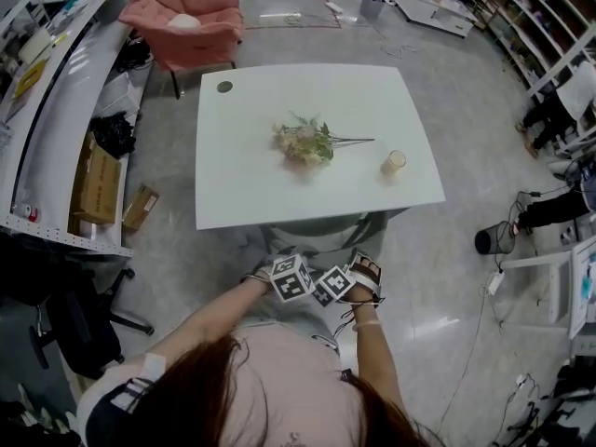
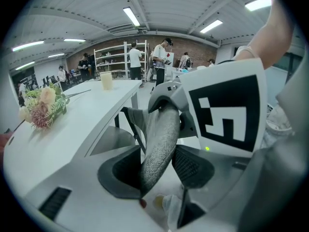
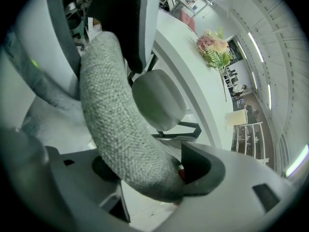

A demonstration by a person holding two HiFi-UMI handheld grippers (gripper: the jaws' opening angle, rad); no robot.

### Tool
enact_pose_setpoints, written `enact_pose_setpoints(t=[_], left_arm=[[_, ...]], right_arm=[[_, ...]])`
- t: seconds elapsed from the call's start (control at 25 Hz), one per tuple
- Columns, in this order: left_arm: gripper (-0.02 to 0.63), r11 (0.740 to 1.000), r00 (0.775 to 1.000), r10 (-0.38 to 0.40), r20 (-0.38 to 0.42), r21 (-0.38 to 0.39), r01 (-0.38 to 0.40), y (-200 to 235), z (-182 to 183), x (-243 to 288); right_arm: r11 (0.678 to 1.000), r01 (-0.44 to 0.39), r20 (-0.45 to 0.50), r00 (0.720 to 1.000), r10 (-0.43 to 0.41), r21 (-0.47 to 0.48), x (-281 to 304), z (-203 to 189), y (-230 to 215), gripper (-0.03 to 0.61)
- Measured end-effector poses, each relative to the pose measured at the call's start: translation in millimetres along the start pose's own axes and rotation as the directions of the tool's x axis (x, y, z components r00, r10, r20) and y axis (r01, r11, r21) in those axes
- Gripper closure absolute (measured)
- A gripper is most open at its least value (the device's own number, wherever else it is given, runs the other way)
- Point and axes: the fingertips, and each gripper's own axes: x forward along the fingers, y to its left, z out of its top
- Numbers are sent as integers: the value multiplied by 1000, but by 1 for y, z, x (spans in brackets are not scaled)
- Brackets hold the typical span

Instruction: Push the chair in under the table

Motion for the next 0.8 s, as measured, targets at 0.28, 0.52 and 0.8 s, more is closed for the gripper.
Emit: enact_pose_setpoints(t=[0.28, 0.52, 0.8], left_arm=[[411, 998, 997, 53, -52, -17, -54, -1, -1, -3], [410, 986, 984, 157, -81, -41, -160, -3, 1, -19], [411, 932, 951, 304, -60, -190, -310, -8, -1, -52]], right_arm=[[1000, 12, 118, 993, -12, 4, -12, 12, -2, 268], [999, 52, 182, 982, -48, -16, -22, 2, 0, 270], [992, 88, 354, 928, -116, 94, -57, -10, 2, 270]])
